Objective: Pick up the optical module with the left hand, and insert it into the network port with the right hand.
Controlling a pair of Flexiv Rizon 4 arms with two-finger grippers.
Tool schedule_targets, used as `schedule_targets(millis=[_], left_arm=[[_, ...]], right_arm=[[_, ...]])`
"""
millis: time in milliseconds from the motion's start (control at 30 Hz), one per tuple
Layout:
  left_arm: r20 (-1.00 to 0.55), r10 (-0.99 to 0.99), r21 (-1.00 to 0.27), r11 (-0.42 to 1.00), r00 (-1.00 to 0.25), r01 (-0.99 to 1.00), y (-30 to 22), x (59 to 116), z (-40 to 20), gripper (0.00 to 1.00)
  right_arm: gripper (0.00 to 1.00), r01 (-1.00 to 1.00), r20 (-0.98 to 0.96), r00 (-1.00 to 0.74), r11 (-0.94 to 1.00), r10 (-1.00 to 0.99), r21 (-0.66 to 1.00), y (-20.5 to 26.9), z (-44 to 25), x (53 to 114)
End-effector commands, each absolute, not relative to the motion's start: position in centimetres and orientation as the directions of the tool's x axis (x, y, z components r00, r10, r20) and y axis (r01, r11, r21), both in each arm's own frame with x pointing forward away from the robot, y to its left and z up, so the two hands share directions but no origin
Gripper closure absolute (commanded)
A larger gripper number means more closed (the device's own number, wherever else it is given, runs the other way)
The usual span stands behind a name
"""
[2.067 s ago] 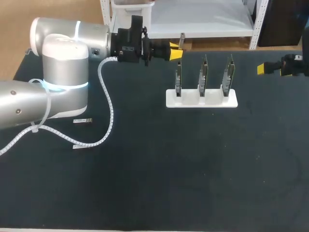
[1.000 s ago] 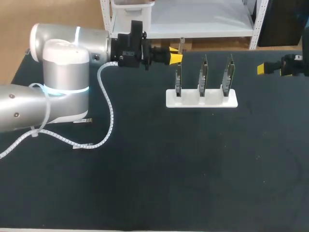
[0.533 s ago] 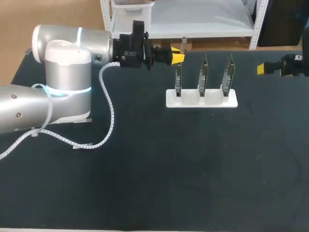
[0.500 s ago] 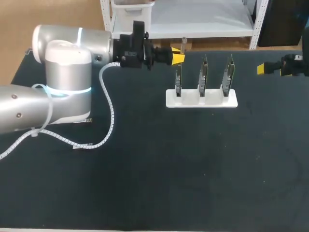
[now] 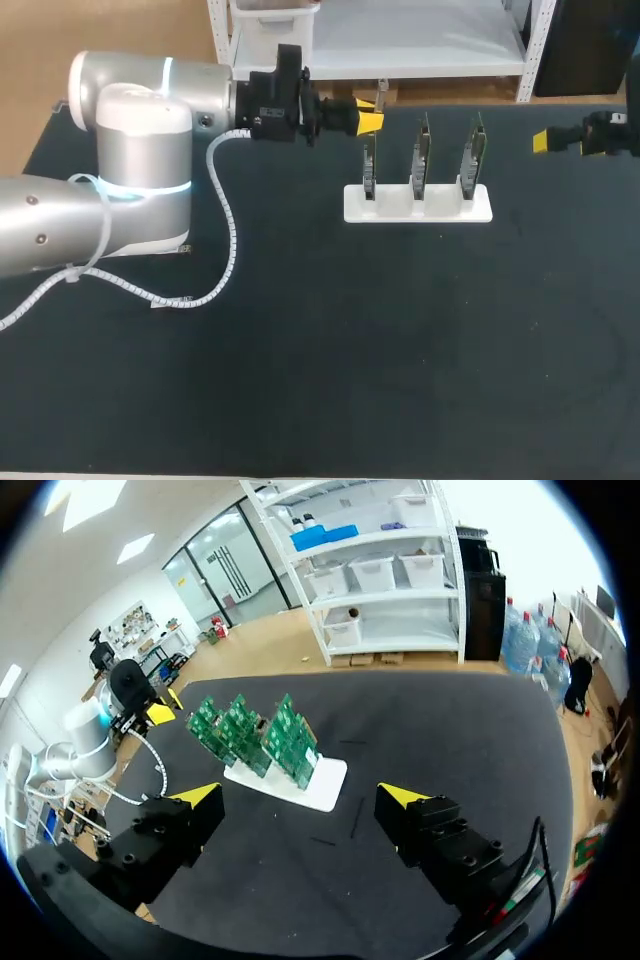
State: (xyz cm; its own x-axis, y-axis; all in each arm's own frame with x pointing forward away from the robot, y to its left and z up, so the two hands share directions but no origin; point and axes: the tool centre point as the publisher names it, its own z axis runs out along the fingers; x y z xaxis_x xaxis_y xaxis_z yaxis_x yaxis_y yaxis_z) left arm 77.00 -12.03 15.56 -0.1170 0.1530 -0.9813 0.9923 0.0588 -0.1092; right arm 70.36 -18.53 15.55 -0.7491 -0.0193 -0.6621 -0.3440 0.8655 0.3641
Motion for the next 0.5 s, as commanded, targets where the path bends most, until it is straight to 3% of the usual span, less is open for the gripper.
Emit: schedule_targets(millis=[33,500], left_arm=[[-0.981,0.153,-0.108,0.059,-0.116,0.992,-12.1,77.1,15.5,1.00],[-0.981,0.153,-0.108,0.059,-0.116,0.992,-12.1,77.1,15.5,1.00]], right_arm=[[0.00,-0.392,-0.674,-0.737,0.846,-0.055,0.360,-19.0,15.6,70.7],[0.00,-0.817,-0.751,-0.520,0.496,-0.408,0.296,-17.0,17.9,74.3]])
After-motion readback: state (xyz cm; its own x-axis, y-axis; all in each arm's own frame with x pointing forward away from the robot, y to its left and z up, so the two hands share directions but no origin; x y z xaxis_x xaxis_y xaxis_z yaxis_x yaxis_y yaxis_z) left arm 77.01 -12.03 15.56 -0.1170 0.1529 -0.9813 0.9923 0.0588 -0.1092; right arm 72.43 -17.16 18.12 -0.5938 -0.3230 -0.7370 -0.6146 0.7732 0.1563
